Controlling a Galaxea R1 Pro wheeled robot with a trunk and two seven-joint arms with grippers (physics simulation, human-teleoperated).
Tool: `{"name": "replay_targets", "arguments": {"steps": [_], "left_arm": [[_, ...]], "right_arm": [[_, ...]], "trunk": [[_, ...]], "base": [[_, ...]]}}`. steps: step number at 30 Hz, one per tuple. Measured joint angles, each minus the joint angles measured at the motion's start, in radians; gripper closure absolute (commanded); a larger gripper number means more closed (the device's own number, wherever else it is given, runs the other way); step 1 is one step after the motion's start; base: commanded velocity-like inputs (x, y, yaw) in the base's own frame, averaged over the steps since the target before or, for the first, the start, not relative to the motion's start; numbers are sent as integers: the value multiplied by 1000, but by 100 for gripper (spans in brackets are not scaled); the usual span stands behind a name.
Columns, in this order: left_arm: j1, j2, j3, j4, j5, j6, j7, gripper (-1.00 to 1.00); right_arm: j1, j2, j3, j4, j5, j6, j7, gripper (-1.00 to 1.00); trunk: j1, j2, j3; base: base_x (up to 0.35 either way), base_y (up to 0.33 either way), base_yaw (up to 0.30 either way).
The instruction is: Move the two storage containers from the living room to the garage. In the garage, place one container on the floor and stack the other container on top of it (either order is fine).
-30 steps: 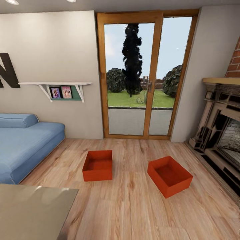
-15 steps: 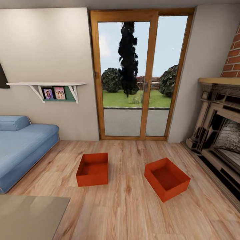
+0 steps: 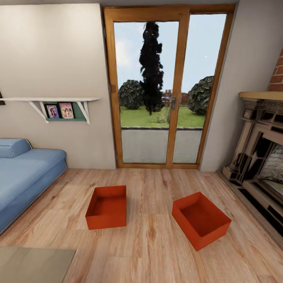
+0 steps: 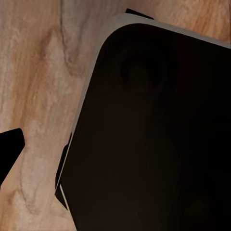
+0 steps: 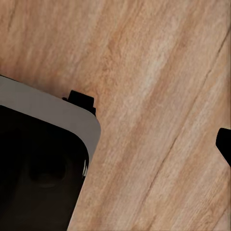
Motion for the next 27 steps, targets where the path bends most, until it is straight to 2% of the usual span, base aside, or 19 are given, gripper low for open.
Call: {"name": "replay_targets", "arguments": {"steps": [19,27], "left_arm": [[0,-2,0,0,0,-1,0,-100],[0,-2,0,0,0,-1,0,-100]], "right_arm": [[0,1,0,0,0,-2,0,-100],[0,3,0,0,0,-1,0,-100]], "trunk": [[0,0,0],[0,0,0]], "base": [[322,0,-2],[322,0,-192]]}}
